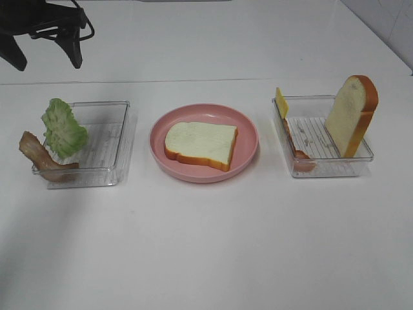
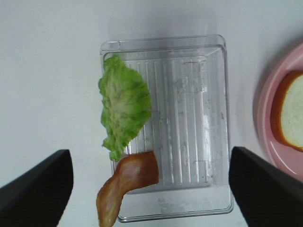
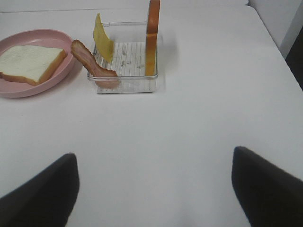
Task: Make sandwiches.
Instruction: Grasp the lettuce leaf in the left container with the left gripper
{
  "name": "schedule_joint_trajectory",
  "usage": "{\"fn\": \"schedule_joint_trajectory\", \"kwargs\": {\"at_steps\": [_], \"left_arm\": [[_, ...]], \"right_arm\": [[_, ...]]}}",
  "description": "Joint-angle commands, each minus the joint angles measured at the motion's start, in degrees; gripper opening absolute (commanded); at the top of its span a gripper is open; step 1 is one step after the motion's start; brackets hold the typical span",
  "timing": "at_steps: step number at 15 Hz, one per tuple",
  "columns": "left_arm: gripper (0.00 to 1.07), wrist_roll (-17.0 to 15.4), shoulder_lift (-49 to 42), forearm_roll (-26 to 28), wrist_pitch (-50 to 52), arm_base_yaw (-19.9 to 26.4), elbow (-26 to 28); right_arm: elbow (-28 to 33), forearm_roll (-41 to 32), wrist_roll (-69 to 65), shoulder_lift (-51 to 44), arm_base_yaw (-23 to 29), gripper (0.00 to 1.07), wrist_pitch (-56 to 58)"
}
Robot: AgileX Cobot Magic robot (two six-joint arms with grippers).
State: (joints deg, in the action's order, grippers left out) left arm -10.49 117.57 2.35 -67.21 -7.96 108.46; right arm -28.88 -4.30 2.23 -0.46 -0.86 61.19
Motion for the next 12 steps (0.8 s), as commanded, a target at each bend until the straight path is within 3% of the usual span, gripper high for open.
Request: {"fn": "schedule_joint_trajectory", "kwargs": {"at_steps": [1, 7, 12], "left_arm": [[0.84, -0.4, 1.7, -0.5, 0.8, 1.0, 0.0], [0.84, -0.4, 9.6, -3.9, 4.0, 1.1, 0.0], [0.73, -0.4, 13.3, -4.1, 8.3, 1.1, 0.0]], "right_arm": [[0.1, -0.1, 0.4, -0.6, -0.5, 0.83, -0.4], [0.1, -0.3, 0.4, -0.6, -0.5, 0.83, -0.4], [0.1, -0.3, 0.4, -0.6, -0.5, 0.83, -0.4]]}}
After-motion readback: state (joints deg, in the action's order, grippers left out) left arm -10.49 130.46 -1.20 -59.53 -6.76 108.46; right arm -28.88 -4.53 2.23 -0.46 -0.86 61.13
